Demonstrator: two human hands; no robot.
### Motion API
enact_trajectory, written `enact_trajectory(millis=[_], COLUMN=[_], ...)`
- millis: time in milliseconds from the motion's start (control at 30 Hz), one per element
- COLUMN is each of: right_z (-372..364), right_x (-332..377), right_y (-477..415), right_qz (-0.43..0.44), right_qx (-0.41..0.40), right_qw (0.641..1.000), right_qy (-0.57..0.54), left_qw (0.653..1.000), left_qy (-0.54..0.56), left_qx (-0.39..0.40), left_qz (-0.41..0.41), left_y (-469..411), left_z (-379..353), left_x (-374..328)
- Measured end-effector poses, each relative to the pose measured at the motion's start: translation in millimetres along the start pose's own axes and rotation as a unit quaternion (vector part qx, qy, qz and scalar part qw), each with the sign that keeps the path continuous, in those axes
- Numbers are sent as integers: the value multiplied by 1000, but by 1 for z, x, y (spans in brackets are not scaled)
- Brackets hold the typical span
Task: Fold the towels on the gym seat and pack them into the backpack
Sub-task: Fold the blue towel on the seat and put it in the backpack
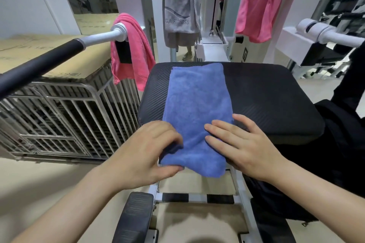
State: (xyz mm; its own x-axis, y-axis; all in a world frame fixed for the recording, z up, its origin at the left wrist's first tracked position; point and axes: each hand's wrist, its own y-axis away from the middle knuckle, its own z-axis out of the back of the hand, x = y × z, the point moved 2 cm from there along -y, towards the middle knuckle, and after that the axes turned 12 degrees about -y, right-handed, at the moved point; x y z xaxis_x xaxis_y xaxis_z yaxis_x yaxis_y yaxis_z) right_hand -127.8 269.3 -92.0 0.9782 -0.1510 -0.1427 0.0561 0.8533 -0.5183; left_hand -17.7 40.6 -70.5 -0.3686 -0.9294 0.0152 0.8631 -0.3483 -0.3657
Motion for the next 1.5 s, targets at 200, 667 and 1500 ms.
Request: enact_trajectory(millis=[200, 667, 1500], right_z=[9, 42, -9], right_x=[-11, -29, -134], right_y=[-5, -51, -120], right_qz=[-152, -283, -383], right_qx=[-52, 98, 13], right_qw=[957, 876, 901], right_qy=[-243, -379, -203], left_qw=[969, 926, 891], left_qy=[-213, 331, 164], left_qx=[-121, -51, 2], left_qz=[-10, 172, 423], left_y=[13, -71, -122], left_z=[-42, 16, 0], left_x=[7, 34, 70])
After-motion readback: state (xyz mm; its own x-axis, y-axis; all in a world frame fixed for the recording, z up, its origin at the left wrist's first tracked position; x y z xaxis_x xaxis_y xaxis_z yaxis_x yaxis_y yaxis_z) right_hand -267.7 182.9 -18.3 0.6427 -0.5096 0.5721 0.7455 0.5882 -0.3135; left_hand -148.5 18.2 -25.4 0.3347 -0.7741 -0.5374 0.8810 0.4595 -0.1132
